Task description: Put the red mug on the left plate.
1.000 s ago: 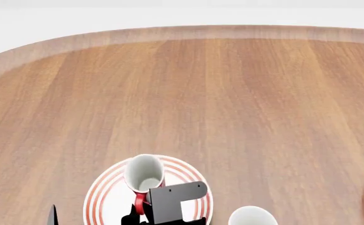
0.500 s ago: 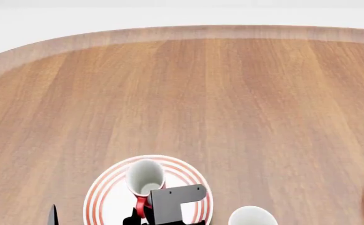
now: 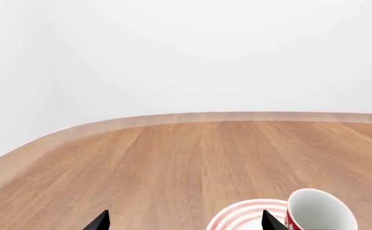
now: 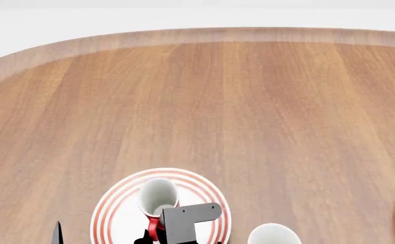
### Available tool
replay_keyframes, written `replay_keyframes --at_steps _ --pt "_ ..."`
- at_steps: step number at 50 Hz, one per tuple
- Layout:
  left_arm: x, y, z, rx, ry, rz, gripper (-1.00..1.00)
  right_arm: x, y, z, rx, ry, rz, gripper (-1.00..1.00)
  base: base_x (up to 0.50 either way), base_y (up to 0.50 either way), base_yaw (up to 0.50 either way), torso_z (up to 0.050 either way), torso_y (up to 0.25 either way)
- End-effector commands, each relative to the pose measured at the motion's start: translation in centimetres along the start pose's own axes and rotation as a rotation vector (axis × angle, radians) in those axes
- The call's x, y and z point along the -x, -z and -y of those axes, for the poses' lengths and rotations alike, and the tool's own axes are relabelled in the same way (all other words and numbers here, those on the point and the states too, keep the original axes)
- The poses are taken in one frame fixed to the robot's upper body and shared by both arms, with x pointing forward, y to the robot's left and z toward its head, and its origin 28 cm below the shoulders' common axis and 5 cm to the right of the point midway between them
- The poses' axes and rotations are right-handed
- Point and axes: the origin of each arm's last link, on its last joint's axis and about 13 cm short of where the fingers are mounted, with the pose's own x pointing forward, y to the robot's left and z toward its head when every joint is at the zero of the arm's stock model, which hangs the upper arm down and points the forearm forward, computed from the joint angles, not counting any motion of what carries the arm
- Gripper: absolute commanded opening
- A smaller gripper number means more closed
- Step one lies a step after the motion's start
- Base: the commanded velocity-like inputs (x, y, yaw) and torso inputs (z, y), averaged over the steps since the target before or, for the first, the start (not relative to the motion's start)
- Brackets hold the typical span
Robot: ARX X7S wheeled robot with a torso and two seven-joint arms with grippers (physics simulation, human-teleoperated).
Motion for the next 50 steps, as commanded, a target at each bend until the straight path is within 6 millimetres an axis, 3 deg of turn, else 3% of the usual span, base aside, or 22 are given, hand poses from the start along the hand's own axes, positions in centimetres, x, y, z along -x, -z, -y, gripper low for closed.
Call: replay_keyframes --at_steps 1,21,22,34,41,50 --pt "0.0 0.0 0.0 -0.001 0.001 0.000 1.00 -0.2 0.0 0.1 0.006 0.004 -0.001 -1.00 0.00 0.00 0.00 0.000 0.000" --pt "0.1 0.0 0.0 -0.004 0.000 0.001 1.00 -0.4 0.2 0.3 -0.013 0.004 -0.011 -1.00 0.00 0.00 0.00 0.000 0.000" --pt "0.0 0.0 0.0 -0.004 0.000 0.001 1.00 -0.3 0.2 0.3 -0.016 -0.004 -0.017 1.00 0.00 0.00 0.00 0.000 0.000" --pt "0.1 -0.1 0.0 -0.004 0.001 0.003 1.00 1.2 -0.4 -0.1 -0.031 -0.020 0.018 1.00 0.00 0.00 0.00 0.000 0.000" --pt "0.2 -0.2 0.0 -0.004 -0.001 0.005 1.00 3.6 -1.8 -0.9 -0.042 -0.060 0.092 1.00 0.00 0.00 0.00 0.000 0.000" --pt "0.7 -0.8 0.1 -0.008 0.000 0.027 1.00 8.3 -4.2 -1.8 0.004 -0.071 0.274 1.00 0.00 0.00 0.00 0.000 0.000"
